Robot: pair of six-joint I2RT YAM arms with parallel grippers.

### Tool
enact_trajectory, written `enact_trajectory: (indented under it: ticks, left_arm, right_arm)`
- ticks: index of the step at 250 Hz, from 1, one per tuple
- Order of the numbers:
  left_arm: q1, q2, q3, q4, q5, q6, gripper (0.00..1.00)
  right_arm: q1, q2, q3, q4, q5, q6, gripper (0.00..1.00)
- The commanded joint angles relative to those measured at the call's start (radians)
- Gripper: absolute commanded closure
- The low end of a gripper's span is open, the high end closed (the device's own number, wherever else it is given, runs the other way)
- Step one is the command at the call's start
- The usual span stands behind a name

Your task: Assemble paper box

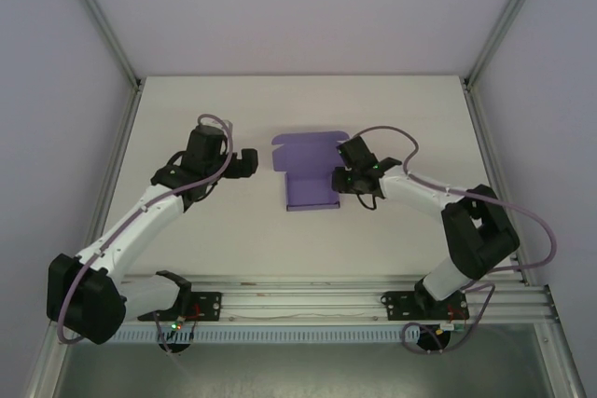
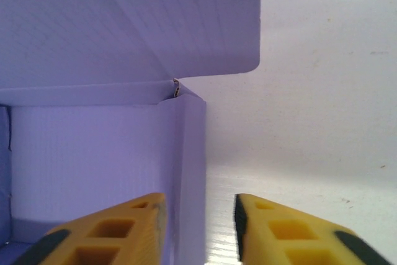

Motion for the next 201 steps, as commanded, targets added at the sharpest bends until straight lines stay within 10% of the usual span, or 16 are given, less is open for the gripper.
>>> enact_trajectory:
  ticks: [1,201]
  left_arm:
    - [-0.001,0.013,0.009,0.031,0.015,0.009,0.00]
    - [-0.001,0.057,0.022,0.043,0.047,0.014,0.00]
  right_arm:
    - [-0.003,0.040,0.043,-0.028,-0.004,0.001,0.76]
    - [-0.006,0.143,0.051,-0.047,-0.051,0.018,0.82]
